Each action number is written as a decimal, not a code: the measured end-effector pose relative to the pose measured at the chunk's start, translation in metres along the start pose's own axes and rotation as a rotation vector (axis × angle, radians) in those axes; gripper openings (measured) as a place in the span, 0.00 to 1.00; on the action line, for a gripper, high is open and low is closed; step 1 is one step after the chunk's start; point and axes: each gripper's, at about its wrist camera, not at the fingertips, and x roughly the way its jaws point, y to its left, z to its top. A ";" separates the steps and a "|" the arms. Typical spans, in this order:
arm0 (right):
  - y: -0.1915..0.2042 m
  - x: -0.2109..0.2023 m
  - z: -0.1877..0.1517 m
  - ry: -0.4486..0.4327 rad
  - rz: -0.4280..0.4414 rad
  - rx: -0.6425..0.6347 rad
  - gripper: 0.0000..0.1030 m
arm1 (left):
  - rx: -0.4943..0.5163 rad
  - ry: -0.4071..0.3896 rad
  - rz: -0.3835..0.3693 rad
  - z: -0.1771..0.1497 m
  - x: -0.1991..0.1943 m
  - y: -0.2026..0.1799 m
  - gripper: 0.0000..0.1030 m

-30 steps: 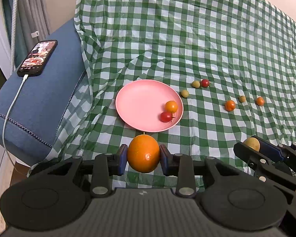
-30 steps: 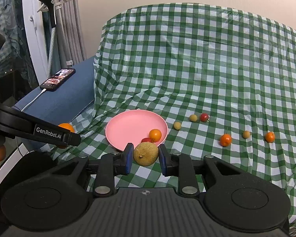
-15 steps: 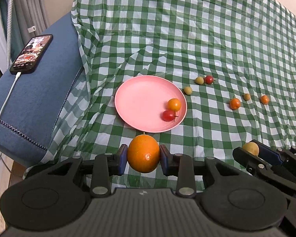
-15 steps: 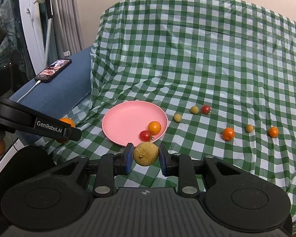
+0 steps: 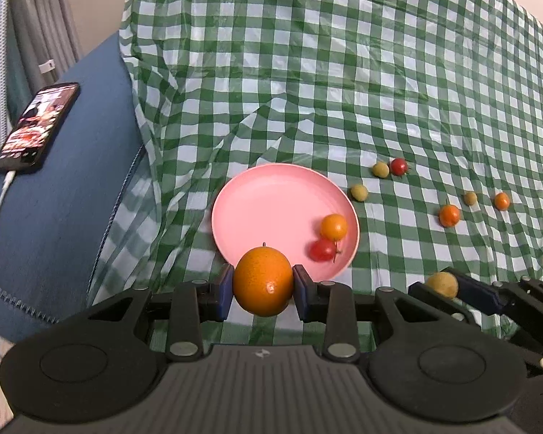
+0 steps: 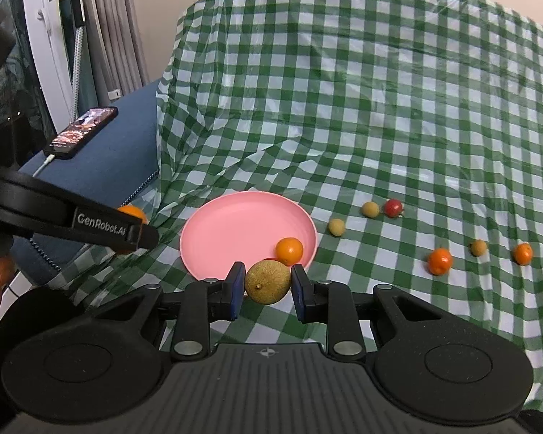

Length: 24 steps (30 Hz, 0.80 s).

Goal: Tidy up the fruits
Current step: 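Carry the orange tomato in the left tool over the plate while the right tool carries the yellow tomato, then open the left tool over the plate while the right tool releases the yellow tomato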

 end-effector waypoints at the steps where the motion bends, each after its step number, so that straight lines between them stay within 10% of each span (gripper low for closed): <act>1: 0.000 0.007 0.002 0.006 0.001 0.000 0.28 | 0.004 0.003 0.000 0.003 0.005 0.000 0.37; 24: -0.008 0.148 0.024 0.154 -0.013 0.014 0.28 | 0.095 0.113 0.011 0.045 0.138 0.004 0.37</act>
